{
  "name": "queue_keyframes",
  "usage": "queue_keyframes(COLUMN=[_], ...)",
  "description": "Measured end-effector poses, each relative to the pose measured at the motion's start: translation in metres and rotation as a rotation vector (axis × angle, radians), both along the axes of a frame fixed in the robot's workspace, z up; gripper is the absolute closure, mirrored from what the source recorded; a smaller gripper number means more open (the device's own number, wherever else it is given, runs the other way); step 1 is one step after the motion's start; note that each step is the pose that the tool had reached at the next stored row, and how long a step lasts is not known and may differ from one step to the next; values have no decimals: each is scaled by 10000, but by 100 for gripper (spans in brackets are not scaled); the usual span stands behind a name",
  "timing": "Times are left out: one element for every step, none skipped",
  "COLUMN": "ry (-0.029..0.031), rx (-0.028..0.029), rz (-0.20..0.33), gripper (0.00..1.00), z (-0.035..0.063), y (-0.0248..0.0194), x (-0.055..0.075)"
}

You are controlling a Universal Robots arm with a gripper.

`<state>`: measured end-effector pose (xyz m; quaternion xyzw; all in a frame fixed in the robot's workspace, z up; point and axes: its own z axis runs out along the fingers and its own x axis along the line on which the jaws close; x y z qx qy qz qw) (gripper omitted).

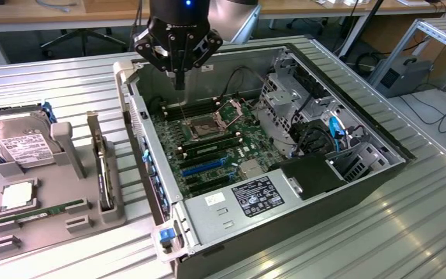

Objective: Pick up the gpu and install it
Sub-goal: 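Reach for the gpu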

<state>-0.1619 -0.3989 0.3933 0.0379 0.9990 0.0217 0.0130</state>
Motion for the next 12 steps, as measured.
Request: queue_keyframes(ry=[0,-1,0,0,0,0,-1,0,-1,-1,-1,0], rx=[0,0,0,0,0,0,0,1,1,0,0,0], rz=[0,0,0,0,0,0,-1,0,0,0,0,0], gripper=[89,89,89,89,89,89,89,89,89,89,89,89], z=[0,0,0,0,0,0,0,0,0,0,0,0], y=[0,0,0,0,0,0,0,0,0,0,0,0], x=[-4,-8,-13,-16,-19,-23,-26,-29,-32,-36,-39,-43])
